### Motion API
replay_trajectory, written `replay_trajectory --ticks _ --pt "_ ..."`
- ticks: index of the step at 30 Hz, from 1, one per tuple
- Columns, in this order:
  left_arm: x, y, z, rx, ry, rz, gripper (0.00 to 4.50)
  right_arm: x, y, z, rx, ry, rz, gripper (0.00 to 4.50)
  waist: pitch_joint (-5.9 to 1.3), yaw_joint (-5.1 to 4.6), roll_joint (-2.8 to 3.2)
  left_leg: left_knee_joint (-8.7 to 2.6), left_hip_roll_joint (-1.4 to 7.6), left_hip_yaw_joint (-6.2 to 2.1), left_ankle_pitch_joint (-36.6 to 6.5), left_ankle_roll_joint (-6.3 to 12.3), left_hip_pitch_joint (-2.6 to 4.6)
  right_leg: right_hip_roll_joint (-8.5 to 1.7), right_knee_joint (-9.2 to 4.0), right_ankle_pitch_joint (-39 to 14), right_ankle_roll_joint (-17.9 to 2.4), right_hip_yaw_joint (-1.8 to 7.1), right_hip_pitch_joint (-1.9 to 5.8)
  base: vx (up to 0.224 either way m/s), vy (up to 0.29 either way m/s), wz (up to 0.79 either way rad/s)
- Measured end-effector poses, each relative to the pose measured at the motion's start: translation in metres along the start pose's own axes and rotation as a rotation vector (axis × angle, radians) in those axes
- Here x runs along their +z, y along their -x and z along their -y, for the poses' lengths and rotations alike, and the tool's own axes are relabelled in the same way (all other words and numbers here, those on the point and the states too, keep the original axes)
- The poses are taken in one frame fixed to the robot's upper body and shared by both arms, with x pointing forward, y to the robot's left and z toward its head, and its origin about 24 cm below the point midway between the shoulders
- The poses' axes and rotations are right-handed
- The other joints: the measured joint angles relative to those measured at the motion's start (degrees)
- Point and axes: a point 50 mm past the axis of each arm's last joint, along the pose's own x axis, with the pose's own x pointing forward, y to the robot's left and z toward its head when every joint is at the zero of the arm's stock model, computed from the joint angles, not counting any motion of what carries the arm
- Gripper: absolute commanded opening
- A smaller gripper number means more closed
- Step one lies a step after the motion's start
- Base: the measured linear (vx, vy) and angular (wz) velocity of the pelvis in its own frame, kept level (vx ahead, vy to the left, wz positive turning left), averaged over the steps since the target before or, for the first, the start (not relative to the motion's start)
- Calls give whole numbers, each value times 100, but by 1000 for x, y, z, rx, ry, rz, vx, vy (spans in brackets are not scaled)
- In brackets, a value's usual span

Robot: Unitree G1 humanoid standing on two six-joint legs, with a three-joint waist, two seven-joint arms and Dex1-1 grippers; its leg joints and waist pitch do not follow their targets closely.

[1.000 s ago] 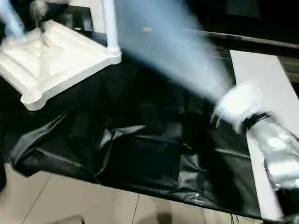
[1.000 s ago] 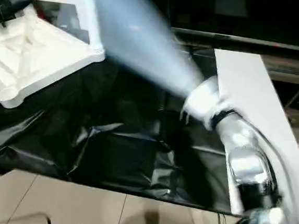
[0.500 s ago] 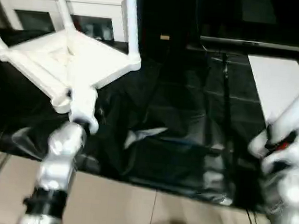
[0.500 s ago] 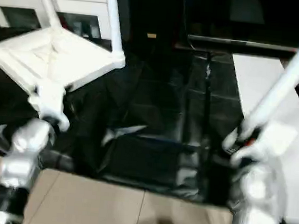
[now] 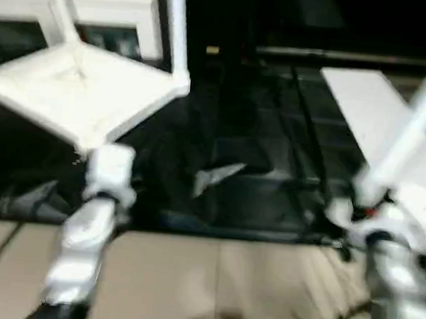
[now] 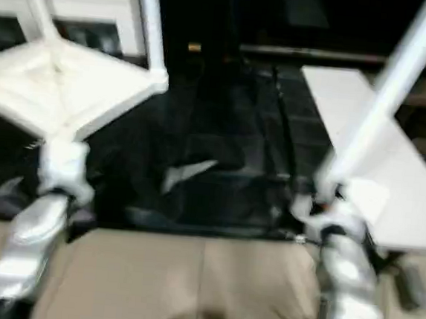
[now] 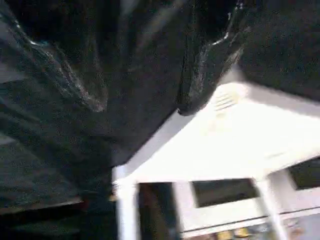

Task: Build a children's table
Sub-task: Move to table

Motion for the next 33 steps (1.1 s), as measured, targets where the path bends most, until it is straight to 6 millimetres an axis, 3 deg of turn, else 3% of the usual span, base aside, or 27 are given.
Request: replay_trajectory --ticks 2,3,4,5,6,8,9,10,11,12,13,15,17,20,21,22,23,24,25,26,27,28,29,30,31,32,33 --pt "4 4 0 26 19 21 257 8 -2 1 9 20 20 186 -64 104 -179 -101 -206 161 46 81 -54 178 -50 -63 74 156 129 -91 183 -9" --pt "5 6 8 14 41 26 257 7 -1 7 -12 29 12 186 -63 276 -203 159 -262 108 -174 45 -174 64 -139 38 175 270 50 -99 206 -11" --pt "3 10 8 22 43 23 257 6 -2 9 -17 30 2 186 -78 367 -179 679 -263 -166 -204 -28 -332 -4 -164 108 244 318 -2 -62 261 -27" --pt "0 14 4 40 39 10 257 2 -1 8 -15 24 -16 186 -70 407 -222 900 -210 -308 -194 -63 -348 -120 -211 164 319 338 -2 -37 249 -28" --pt "0 17 -1 58 33 11 257 -1 1 10 -18 27 -30 186 -77 474 -260 720 -46 -362 -194 -65 -299 -227 -302 251 407 362 1 -37 249 -28" --pt "3 27 -11 113 35 32 257 -1 -1 11 -16 34 -36 186 -82 559 -253 72 330 -361 -85 -70 -196 -247 -422 354 497 362 -6 -57 273 7" --pt "2 40 -24 168 30 35 257 -5 -3 7 1 27 -57 186 -88 543 -330 31 356 -216 80 -302 -162 -250 -494 343 470 411 -26 -58 275 15" --pt "-4 52 -34 211 22 12 257 -7 -6 2 23 25 -73 186 -66 504 -396 -10 297 -187 94 -274 -151 -231 -382 182 186 468 -54 -30 264 8" --pt "-10 69 -46 264 -2 -25 257 -7 -11 -10 78 22 -85 186 -57 486 -513 -19 242 -159 89 -220 -149 -175 -76 20 -23 400 -162 -15 256 -4" --pt "-16 80 -52 296 -13 -61 257 -5 -15 -15 108 25 -83 186 -47 567 -616 -20 209 -132 99 -113 -156 54 180 -58 -34 293 -185 -15 256 -4" --pt "-16 88 -52 307 -10 -71 257 -1 -18 -19 132 29 -75 186 -55 634 -716 -26 177 -76 109 -67 -175 220 226 -71 -10 214 -190 -45 225 5" --pt "-11 95 -46 301 15 -50 257 8 -24 -24 164 34 -47 186 -66 817 -915 -49 8 71 144 37 -232 461 32 -69 -7 152 -161 -46 148 4" --pt "-4 102 -35 230 38 -16 257 3 -25 -25 180 28 -68 186 -54 983 -1034 -150 -54 353 177 70 -211 385 -131 57 -71 249 -128 -81 183 23" --pt "-1 115 -28 163 38 1 257 -7 -26 -27 195 25 -110 186 53 1214 -958 -124 -24 387 146 101 -139 323 -356 102 0 192 41 -49 147 5" --pt "-3 119 -29 160 24 -13 257 -12 -24 -32 217 23 -127 186 110 1200 -868 -121 -15 369 84 113 -101 330 -456 50 38 137 148 -57 173 -5" --pt "-3 120 -29 153 14 -14 257 -17 -22 -34 231 22 -141 186 118 1172 -868 -136 -8 367 43 100 -75 339 -482 -74 9 105 209 -76 168 5" --pt "-2 119 -29 147 9 -7 257 -19 -21 -34 236 23 -150 186 138 1240 -869 -194 -6 437 42 100 -84 328 -242 -196 -104 -18 251 -112 151 14" --pt "0 115 -26 130 16 8 257 -22 -19 -31 224 23 -158 186 150 1320 -883 -282 25 615 45 96 -74 316 140 -268 -218 -269 322 -112 151 14" --pt "3 112 -23 114 16 21 257 -23 -19 -27 212 21 -157 186 130 1432 -948 -422 -18 822 134 -57 -82 316 146 -401 -362 -471 515 -77 108 26" --pt "9 110 -20 99 14 48 257 -20 -20 -29 217 23 -143 186 17 1409 -1163 -321 -54 1043 187 -707 -196 195 24 -791 -523 -511 601 209 -74 27" --pt "11 111 -17 100 31 59 257 -9 -27 -34 234 30 -100 186 -31 1393 -1108 776 20 623 -52 -955 -490 107 148 -1055 -97 -457 572 209 -74 27" --pt "9 110 -15 81 32 43 257 -12 -25 -35 234 14 -105 186 32 1474 -1014 1261 66 186 -255 -673 -456 135 163 -1076 -65 -450 688 313 -22 17" --pt "9 109 -14 70 34 43 257 -22 -21 -33 226 3 -138 186 56 1572 -888 1374 112 -97 -378 -510 -256 153 116 -1081 -56 -392 806 139 144 25" --pt "11 108 -14 64 32 54 257 -31 -18 -30 214 1 -171 186 93 1628 -854 901 237 -239 -604 -404 45 256 1 -1072 -69 -260 914 139 144 25" --pt "12 107 -14 61 26 60 257 -32 -18 -28 206 -3 -173 186 120 1585 -755 492 390 -249 -870 -511 267 380 -52 -1069 -66 -234 951 76 98 44" --pt "10 108 -17 63 12 45 257 -32 -19 -32 216 -9 -175 186 121 1551 -802 374 325 -259 -876 -453 362 418 130 -1093 -210 -83 875 157 64 9" --pt "7 111 -25 81 -8 22 257 -28 -22 -43 250 -14 -161 186 100 1546 -810 260 218 -396 -918 -411 513 478 602 -1083 -159 13 603 157 64 9"
